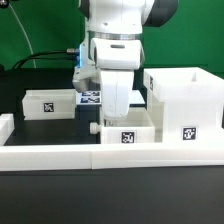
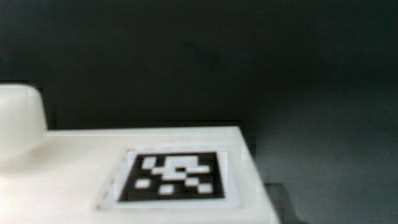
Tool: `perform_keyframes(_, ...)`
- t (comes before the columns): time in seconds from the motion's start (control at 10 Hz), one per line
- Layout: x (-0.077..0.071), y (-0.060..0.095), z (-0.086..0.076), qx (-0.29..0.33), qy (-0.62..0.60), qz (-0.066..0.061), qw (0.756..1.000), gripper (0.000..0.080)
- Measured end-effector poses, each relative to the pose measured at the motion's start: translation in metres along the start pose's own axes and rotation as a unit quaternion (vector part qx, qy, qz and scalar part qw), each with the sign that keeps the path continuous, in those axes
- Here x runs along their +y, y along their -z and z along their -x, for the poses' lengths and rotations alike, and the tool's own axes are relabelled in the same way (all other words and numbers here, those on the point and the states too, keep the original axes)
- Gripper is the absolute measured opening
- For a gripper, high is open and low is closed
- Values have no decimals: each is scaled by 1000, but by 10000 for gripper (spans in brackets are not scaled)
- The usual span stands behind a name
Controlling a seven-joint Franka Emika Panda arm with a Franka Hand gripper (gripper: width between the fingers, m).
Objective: Assemble drawer
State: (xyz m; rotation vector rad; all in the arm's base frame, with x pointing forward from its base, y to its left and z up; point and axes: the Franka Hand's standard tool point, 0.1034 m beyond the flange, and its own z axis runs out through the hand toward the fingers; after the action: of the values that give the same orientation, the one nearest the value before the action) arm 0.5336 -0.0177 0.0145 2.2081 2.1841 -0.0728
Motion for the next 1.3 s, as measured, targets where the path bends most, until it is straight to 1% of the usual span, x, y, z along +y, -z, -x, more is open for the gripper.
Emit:
perform_keyframes(0.1,0,-1,-2,1,-2,4,1000,42)
perform_keyframes(0.3,2,0,-12,3,1,1,1000,42)
perform_keyframes(0.5,3,-2,-15,4,4,0,1000,42)
perform_keyframes(1.0,4,-2,-15,4,3,1,1000,42)
perform_keyframes(1.3,4,-2,-25,7,-6,1,1000,42)
